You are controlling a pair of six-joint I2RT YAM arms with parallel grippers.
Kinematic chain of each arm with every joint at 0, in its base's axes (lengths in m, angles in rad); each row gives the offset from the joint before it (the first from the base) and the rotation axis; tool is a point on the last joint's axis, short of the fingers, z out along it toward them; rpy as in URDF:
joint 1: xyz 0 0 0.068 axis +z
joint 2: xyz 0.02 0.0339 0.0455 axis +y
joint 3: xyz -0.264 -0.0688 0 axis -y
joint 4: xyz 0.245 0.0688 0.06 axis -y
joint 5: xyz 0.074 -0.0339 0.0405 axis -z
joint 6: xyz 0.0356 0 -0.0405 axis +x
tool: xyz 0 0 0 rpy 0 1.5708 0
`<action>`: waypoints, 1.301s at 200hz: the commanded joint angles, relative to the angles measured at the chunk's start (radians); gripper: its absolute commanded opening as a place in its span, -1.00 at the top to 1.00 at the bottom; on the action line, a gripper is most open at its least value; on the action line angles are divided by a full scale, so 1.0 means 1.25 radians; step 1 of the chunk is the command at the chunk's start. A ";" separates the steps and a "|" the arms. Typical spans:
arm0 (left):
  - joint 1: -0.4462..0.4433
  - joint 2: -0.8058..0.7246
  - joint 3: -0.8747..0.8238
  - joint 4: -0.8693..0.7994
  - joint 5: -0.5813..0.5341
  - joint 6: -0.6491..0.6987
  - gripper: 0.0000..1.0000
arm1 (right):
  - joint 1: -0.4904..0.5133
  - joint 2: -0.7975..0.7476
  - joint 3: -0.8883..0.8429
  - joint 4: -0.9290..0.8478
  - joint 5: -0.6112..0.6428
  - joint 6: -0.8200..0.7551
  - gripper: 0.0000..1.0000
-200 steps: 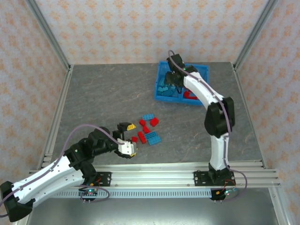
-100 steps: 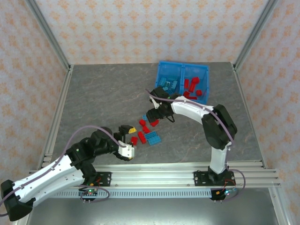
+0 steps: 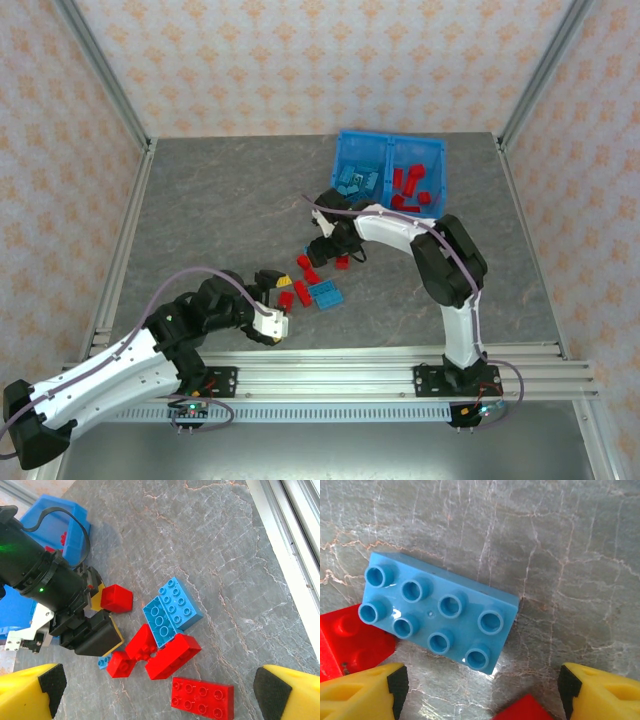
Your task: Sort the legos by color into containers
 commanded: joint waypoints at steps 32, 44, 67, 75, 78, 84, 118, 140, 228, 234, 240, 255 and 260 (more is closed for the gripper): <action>0.006 -0.002 0.018 -0.019 -0.008 0.018 -0.99 | 0.002 -0.023 -0.017 -0.041 0.031 0.019 -0.58; 0.006 -0.002 0.018 -0.019 -0.009 0.017 -0.99 | 0.002 -0.042 -0.034 -0.034 0.064 0.024 -0.65; 0.006 -0.001 0.019 -0.022 -0.010 0.019 -0.99 | 0.001 -0.068 -0.060 -0.041 0.107 0.046 -0.75; 0.006 -0.001 0.019 -0.022 -0.009 0.020 -0.99 | 0.002 -0.076 -0.074 -0.038 0.113 0.057 -0.79; 0.006 -0.002 0.020 -0.022 -0.010 0.019 -0.99 | 0.001 -0.078 -0.080 -0.035 0.114 0.063 -0.79; 0.007 -0.002 0.020 -0.021 -0.008 0.020 -0.99 | 0.001 -0.085 -0.097 -0.027 0.119 0.073 -0.80; 0.006 -0.002 0.018 -0.004 0.014 0.003 -0.99 | 0.001 -0.092 -0.164 0.041 0.100 0.141 -0.45; 0.006 -0.002 0.011 0.026 0.017 -0.023 -0.99 | 0.001 -0.098 -0.182 0.068 0.102 0.173 -0.01; 0.019 0.027 0.008 0.175 -0.054 -0.233 -0.99 | -0.045 -0.372 -0.227 0.111 0.220 0.291 0.44; 0.024 0.032 0.011 0.185 -0.048 -0.249 -0.99 | -0.066 -0.402 -0.233 0.117 0.229 0.308 0.43; 0.031 0.036 0.014 0.195 -0.039 -0.268 -0.99 | -0.085 -0.421 -0.236 0.125 0.239 0.321 0.43; 0.048 0.038 0.011 0.236 -0.016 -0.321 -0.99 | -0.146 -0.473 -0.243 0.152 0.275 0.344 0.42; 0.053 0.037 0.009 0.250 -0.008 -0.335 -1.00 | -0.167 -0.478 -0.236 0.150 0.286 0.349 0.41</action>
